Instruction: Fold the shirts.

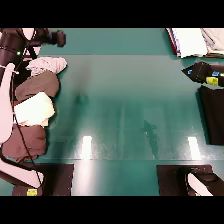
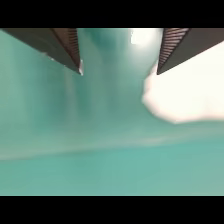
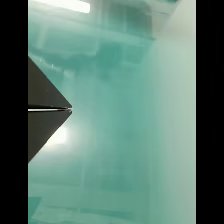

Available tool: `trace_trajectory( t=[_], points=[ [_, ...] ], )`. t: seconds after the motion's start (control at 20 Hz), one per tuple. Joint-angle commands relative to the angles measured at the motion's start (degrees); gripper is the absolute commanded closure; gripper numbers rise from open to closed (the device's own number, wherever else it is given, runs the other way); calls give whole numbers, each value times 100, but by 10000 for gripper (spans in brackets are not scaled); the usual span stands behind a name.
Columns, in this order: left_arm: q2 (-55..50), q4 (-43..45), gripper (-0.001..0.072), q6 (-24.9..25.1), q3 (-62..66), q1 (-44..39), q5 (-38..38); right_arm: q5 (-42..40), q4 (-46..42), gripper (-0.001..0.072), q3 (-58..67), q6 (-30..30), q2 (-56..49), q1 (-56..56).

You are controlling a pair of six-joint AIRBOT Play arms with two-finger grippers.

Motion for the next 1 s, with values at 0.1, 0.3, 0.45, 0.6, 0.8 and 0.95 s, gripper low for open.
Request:
trace_trajectory(
  t=[0.1,0.3,0.45,0.6,0.8,0.95],
  points=[
    [-1108,149,145,-358,2,835,407,-188,-2,699,0,-2,2,4],
    [-1523,109,146,-461,2,914,671,-190,0,698,0,0,2,4],
    [-1541,94,275,-463,9,914,656,-190,0,699,0,2,2,4],
    [-1539,90,687,-463,210,914,214,-186,7,698,0,2,4,4],
    [-977,2,688,-437,898,872,-111,-175,24,698,278,-4,2,4],
    [391,4,688,-37,898,629,299,-155,-17,699,1038,-184,-96,4]
  ],
)
